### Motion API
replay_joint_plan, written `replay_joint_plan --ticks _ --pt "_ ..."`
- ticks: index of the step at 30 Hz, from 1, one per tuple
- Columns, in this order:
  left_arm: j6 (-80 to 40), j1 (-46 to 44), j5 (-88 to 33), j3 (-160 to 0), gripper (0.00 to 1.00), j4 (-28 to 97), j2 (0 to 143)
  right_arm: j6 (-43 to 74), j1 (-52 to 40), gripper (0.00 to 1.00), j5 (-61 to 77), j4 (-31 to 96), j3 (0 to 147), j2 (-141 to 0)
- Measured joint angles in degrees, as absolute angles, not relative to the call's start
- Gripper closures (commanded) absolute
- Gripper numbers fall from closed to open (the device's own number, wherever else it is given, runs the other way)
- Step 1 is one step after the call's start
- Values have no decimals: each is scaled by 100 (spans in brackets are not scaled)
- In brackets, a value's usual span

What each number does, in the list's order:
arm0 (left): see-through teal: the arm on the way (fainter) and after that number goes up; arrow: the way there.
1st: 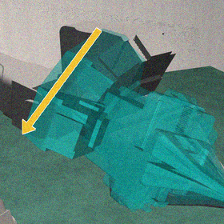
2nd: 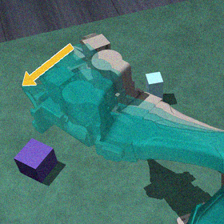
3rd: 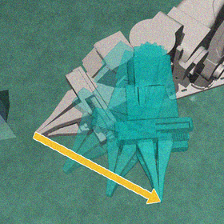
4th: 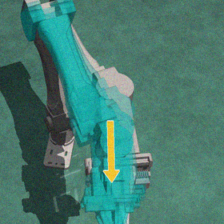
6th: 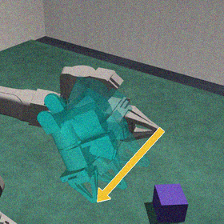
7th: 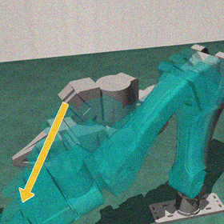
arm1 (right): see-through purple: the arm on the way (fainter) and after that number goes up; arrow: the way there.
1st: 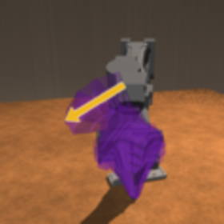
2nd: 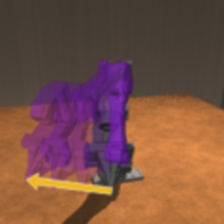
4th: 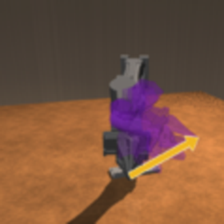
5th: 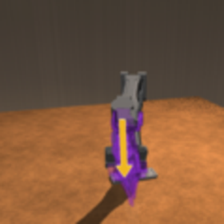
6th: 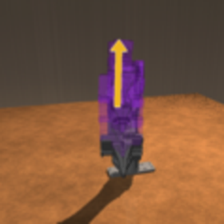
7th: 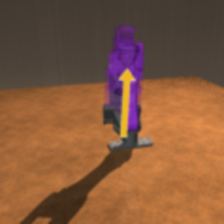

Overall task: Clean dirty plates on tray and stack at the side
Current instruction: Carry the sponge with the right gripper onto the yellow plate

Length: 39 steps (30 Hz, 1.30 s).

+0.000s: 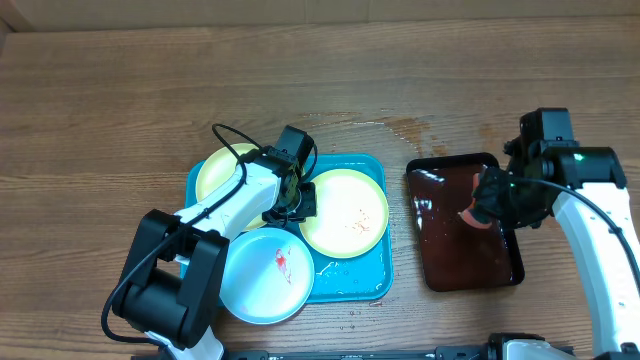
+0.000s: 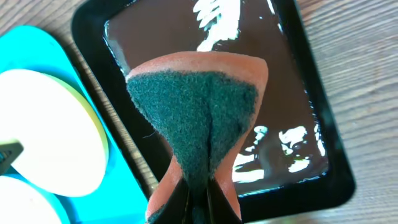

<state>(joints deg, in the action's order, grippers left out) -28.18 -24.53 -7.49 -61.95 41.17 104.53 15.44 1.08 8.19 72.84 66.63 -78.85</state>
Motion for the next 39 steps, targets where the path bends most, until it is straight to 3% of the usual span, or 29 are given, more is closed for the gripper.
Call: replay_joint_plan --ticks 5,16,30,39 --pt "-2818 -2453 -749 -6195 96 4104 10453 899 -3 96 1507 7061 6663 -7881" --pt "-2818 -2453 -749 -6195 96 4084 10453 956 -316 96 1881 5992 5360 -8355" --pt "-2818 -2453 -751 -6202 96 4014 10453 480 -2091 96 2596 5472 5363 -8534" --pt "-2816 -2453 -753 -6235 96 4003 10477 753 -2600 96 2700 4805 5808 -8643"
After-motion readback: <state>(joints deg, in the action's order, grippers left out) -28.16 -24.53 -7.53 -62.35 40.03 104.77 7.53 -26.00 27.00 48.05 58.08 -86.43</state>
